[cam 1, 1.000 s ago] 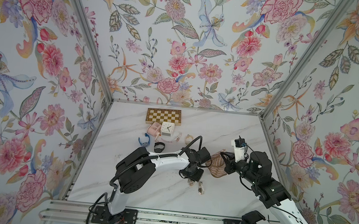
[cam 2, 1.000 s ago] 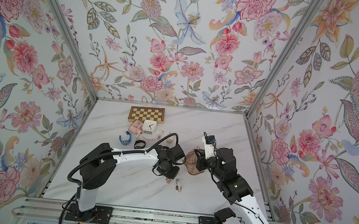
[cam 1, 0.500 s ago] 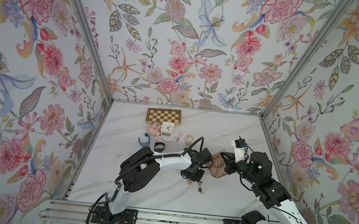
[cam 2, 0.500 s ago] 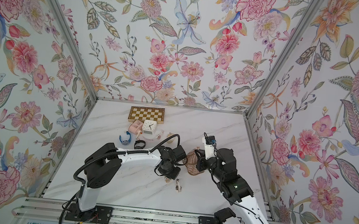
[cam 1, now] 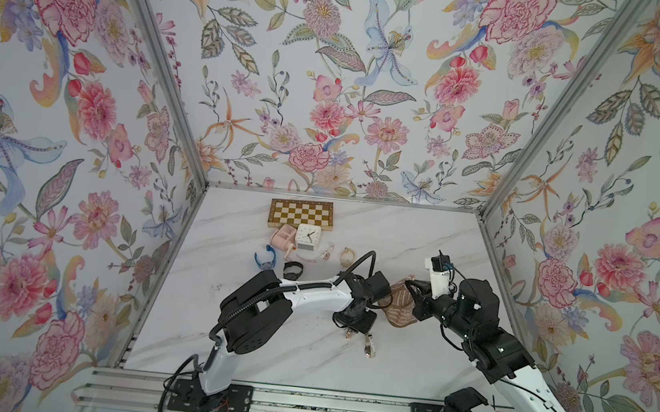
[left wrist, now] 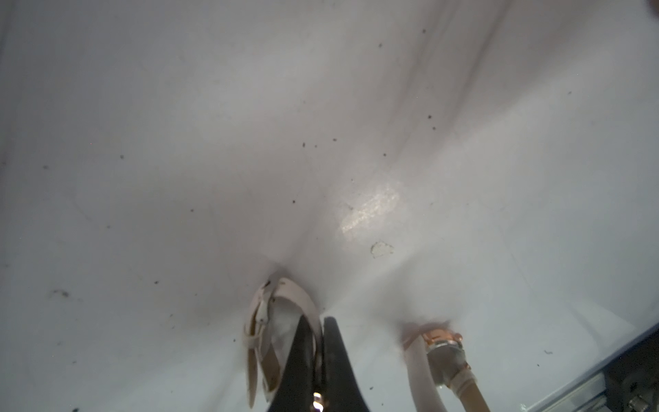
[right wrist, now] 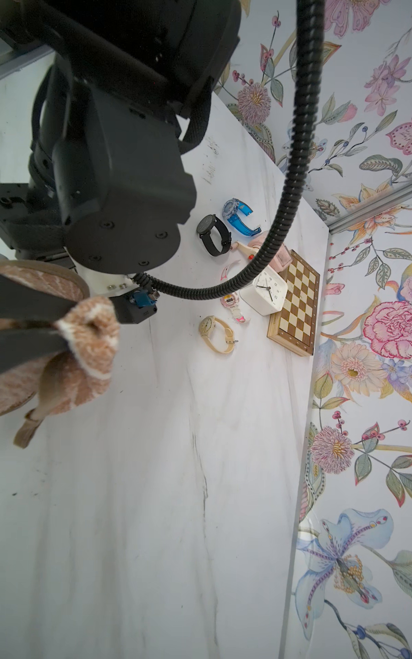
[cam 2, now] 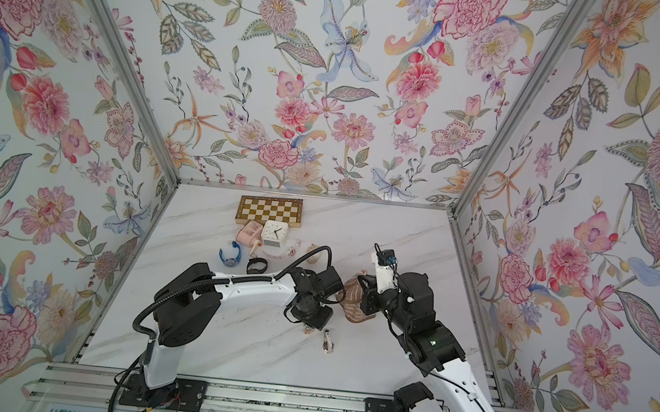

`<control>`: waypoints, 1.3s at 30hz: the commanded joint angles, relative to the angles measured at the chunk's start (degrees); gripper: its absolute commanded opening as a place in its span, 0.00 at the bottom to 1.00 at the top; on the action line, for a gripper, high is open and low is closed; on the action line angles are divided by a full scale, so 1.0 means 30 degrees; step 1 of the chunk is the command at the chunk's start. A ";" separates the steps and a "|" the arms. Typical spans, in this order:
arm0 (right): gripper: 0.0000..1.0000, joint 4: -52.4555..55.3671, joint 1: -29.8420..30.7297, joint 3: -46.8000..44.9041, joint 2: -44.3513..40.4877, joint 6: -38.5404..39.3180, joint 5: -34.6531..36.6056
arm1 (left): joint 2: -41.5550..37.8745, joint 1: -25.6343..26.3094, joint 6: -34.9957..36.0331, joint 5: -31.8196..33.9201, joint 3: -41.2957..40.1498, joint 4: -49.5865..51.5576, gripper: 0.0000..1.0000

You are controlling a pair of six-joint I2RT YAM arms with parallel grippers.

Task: Wipe the watch dial
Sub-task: Pick up the watch at the center of the board, then wipe the dirt from the watch dial.

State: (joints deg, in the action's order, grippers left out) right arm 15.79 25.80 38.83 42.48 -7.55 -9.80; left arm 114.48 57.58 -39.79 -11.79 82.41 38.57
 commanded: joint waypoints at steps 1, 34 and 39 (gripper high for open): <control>0.00 -0.0363 -0.0163 0.0520 0.0430 0.0379 0.0339 | -0.2776 -0.1300 0.0541 -0.0393 -0.0077 -0.0087 0.00; 0.00 -0.7588 0.2792 0.1795 0.3954 0.1072 -0.2143 | -1.2311 -0.9484 -1.4265 -0.9151 -1.6991 -3.8878 0.00; 0.00 -0.7640 0.3636 0.1877 0.4161 0.1486 -0.1887 | -1.3662 -0.9120 -1.1504 -1.0153 -1.6161 -3.5230 0.00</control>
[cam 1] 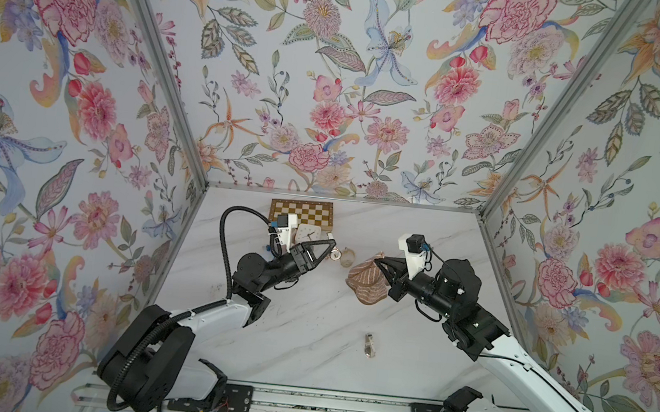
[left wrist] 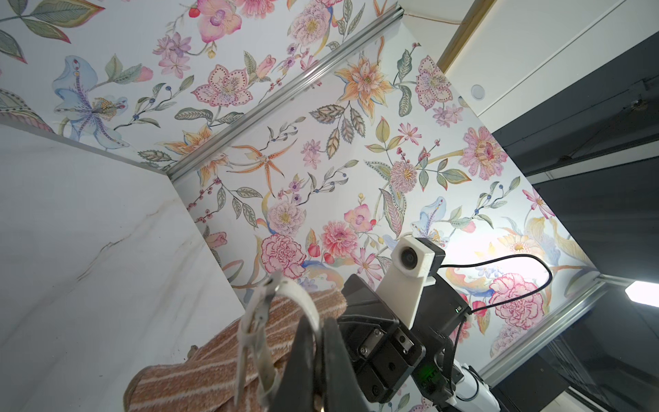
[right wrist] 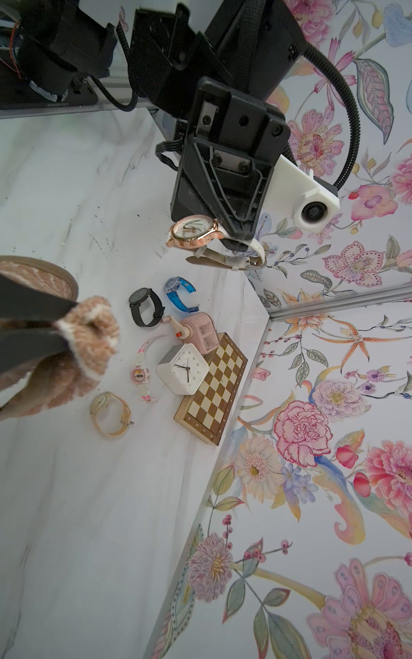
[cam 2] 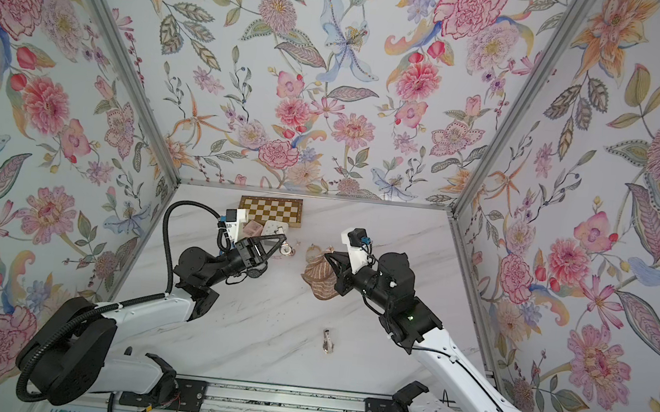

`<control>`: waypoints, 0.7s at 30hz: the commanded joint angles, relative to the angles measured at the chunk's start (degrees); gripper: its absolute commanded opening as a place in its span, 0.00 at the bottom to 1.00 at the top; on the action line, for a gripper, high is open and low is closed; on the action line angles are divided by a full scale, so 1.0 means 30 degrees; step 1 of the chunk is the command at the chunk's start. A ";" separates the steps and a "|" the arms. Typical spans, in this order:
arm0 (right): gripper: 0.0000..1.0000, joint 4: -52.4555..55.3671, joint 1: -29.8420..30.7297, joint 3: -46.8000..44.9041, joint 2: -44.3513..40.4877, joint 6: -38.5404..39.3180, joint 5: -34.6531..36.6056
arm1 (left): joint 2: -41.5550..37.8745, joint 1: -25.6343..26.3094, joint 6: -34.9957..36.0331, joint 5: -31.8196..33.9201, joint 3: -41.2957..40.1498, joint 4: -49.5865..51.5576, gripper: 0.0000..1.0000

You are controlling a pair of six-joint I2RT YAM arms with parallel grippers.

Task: Wipe the watch dial
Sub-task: Wipe the dirt from the watch dial.

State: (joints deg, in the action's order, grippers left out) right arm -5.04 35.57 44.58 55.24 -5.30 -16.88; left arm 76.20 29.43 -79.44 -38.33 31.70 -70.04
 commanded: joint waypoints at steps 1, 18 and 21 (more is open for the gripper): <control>0.00 -0.0614 0.0900 0.0043 -0.0022 0.0829 0.0818 | -0.1182 0.0322 0.2394 -0.1445 0.0950 0.1843 0.00; 0.00 -0.0288 0.4965 0.1188 0.0960 0.0487 0.2302 | -0.3780 0.1235 0.9967 -0.0967 0.2524 0.7028 0.00; 0.00 -0.0309 0.5230 0.1653 0.1205 0.0167 0.1648 | -0.3809 0.1236 1.0142 -0.1023 0.2528 0.7085 0.00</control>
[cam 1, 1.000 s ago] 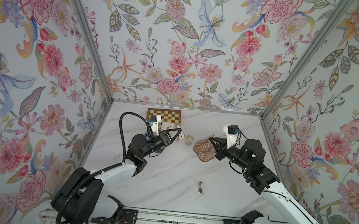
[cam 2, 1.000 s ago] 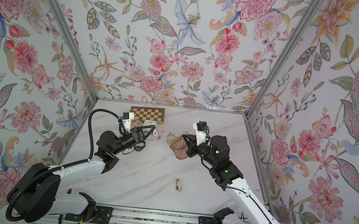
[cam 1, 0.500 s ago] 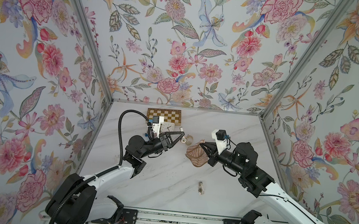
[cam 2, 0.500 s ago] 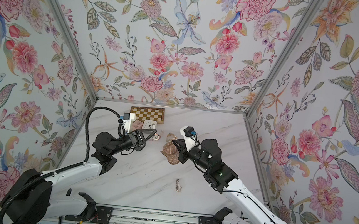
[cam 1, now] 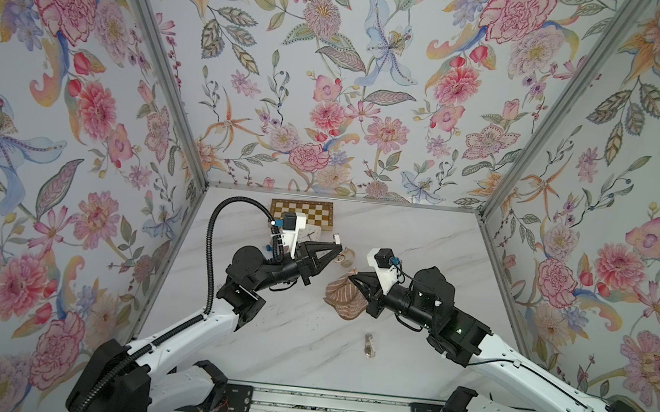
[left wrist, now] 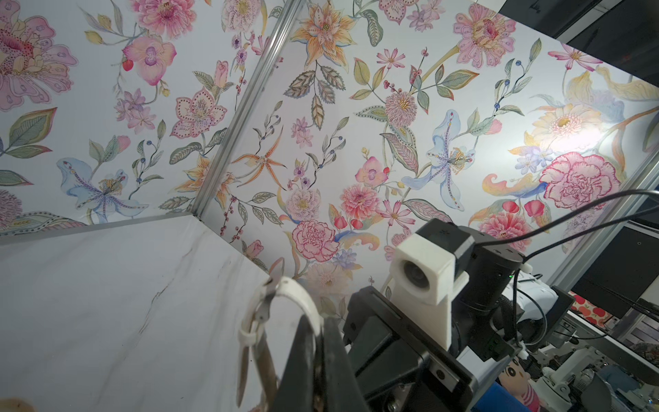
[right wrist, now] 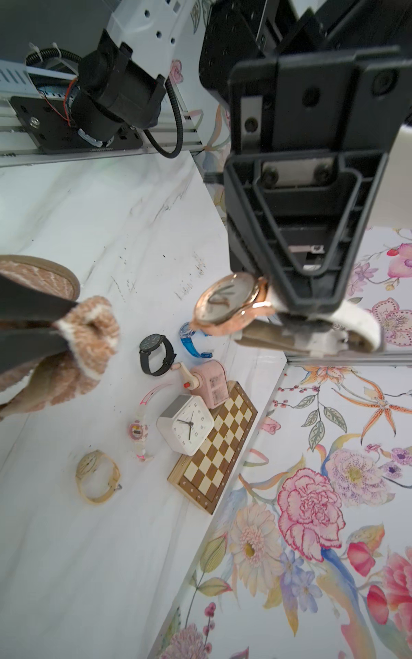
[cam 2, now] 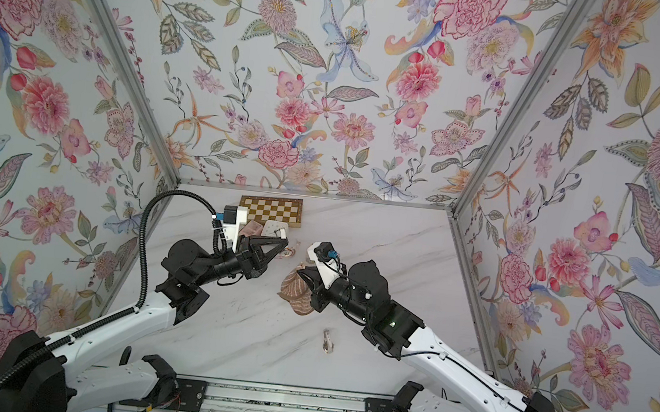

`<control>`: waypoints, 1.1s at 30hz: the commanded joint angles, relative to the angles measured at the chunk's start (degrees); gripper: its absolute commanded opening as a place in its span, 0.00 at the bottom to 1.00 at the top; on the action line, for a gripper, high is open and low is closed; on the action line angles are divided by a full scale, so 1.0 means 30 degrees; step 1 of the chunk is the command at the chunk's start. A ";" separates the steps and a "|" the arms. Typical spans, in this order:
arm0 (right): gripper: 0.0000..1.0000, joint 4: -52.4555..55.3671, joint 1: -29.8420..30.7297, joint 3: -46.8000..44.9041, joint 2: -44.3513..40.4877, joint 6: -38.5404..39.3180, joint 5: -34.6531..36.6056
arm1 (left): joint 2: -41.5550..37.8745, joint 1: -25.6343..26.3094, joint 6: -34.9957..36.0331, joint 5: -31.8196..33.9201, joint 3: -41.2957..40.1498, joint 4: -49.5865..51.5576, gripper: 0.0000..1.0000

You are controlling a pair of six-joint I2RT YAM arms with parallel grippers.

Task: Wipe the watch dial
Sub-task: Wipe the dirt from the watch dial.

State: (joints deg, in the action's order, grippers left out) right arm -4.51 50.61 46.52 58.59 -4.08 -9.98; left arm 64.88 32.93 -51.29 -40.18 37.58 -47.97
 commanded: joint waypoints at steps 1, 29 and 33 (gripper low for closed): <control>0.00 -0.0462 0.0276 0.1117 0.0163 -0.0300 -0.0860 | -0.0060 0.0069 0.0788 -0.0377 0.0568 -0.0217 0.00; 0.00 -0.1509 0.0242 0.2144 0.1955 -0.2402 -0.1303 | -0.0601 0.0180 0.1914 -0.0492 0.0744 0.2385 0.00; 0.00 -0.1542 0.0123 0.2181 0.2113 -0.2855 -0.1259 | -0.0593 0.0274 0.2056 -0.0353 0.0835 0.2624 0.00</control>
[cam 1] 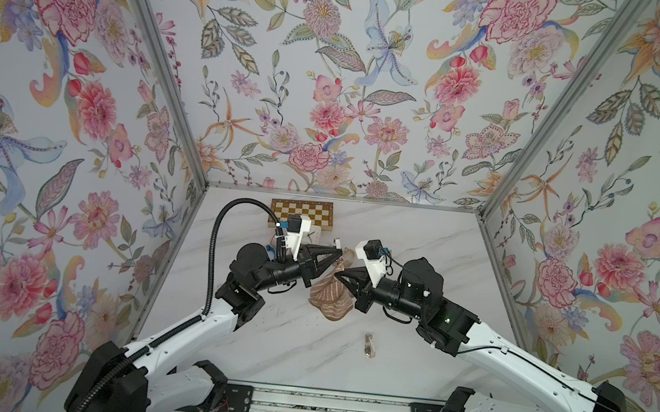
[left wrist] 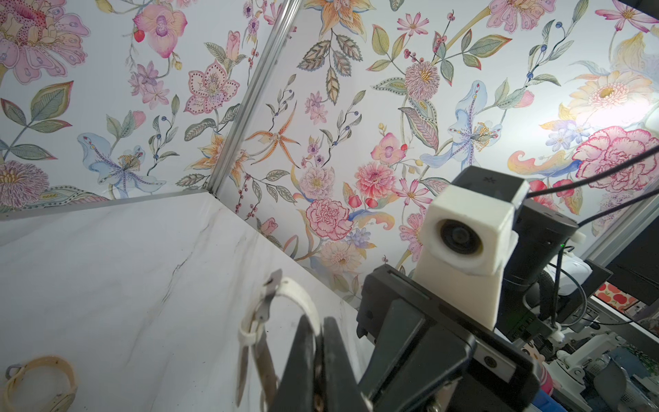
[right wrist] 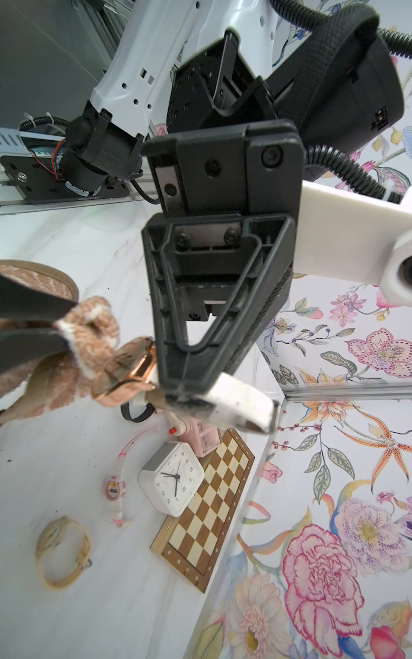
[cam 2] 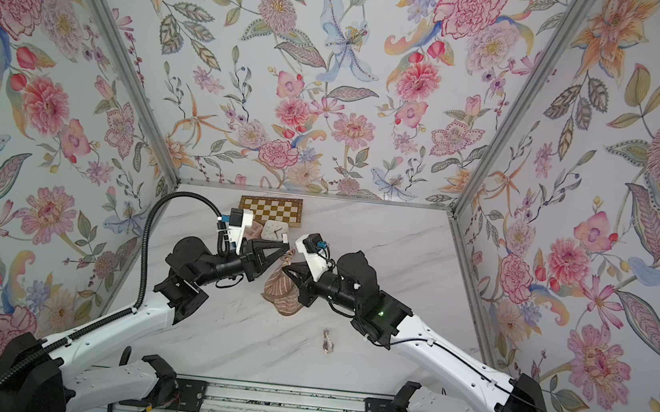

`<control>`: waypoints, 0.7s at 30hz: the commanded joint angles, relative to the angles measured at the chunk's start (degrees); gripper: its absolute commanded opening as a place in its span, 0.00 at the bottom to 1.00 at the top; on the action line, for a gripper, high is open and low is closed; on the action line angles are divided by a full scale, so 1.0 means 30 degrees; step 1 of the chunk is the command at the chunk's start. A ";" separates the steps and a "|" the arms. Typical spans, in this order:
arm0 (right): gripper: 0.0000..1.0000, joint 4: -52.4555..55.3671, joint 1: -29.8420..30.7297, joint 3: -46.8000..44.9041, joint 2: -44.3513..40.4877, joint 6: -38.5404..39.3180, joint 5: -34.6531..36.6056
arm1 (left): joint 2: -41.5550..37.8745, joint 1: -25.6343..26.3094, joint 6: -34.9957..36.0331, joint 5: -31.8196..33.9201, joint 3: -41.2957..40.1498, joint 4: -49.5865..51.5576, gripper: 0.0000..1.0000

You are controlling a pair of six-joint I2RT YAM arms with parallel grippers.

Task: Wipe the watch dial
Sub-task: Wipe the dirt from the watch dial.

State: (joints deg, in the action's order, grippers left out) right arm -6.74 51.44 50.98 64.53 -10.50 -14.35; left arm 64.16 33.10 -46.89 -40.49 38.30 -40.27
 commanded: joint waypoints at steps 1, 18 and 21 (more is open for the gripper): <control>0.00 -0.0803 -0.0156 0.0674 0.0184 -0.0752 0.0269 | -0.0350 0.0289 0.0644 -0.0242 0.0633 0.0126 0.00; 0.00 0.0003 -0.0705 0.0488 0.0481 -0.2413 0.1877 | -0.0582 0.0703 0.0528 0.0192 0.0563 0.0210 0.00; 0.00 0.0166 -0.1013 0.0185 0.0189 -0.2696 0.2018 | -0.0554 0.0688 0.0438 0.0269 0.0564 0.0266 0.00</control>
State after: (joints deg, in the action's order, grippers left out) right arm -6.35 49.25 51.72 66.89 -16.84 -10.09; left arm 63.61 34.52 -45.82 -39.86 38.46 -38.98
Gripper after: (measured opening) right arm 0.049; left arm 0.047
